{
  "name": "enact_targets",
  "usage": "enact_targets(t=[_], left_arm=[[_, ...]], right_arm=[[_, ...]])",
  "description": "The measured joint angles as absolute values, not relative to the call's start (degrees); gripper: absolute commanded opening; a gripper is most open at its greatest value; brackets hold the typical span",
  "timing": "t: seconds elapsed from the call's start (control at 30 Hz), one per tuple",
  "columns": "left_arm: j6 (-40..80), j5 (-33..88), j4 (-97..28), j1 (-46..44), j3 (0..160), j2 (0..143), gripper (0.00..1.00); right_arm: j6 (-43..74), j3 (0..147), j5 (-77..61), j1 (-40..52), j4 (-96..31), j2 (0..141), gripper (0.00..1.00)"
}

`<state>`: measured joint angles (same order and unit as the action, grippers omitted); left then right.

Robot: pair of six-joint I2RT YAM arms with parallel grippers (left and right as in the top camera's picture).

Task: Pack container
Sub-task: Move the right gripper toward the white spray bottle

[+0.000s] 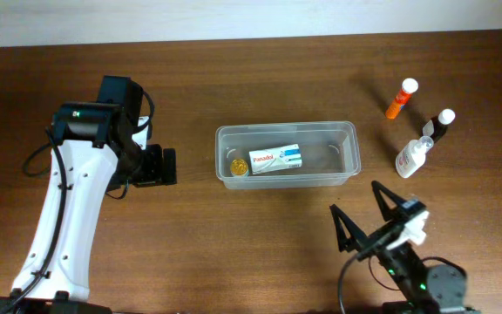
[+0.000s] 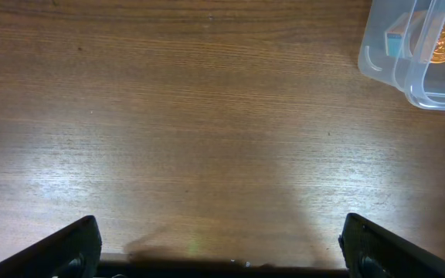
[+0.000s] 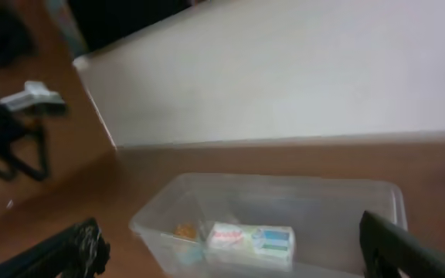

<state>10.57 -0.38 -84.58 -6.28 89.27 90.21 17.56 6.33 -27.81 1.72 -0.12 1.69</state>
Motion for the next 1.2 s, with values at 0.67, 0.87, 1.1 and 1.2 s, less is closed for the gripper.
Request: enact_targets(t=[0.67,0.87,1.1,1.2], left_arm=[[10.55,-0.34,-84.55,-6.28,89.01,90.21,0.99],[10.55,-0.21,-84.58,-6.28,89.01,90.21,0.99],[10.55,-0.19,-84.58,-6.28,89.01,90.21,0.99],[10.57,-0.21,-84.58,-6.28,89.01,90.21,0.99]], right_arm=[[-3.53,72.36,11.16,1.83,-63.75,47.37,0.98],[-4.1,86.43,12.43,1.83,-73.95,64.51,0.98],[-4.8,95.68,11.27,1.83,-79.0,79.24,0.98],[-6.37,95.74,9.37,1.23,-79.35,82.02,0.98]])
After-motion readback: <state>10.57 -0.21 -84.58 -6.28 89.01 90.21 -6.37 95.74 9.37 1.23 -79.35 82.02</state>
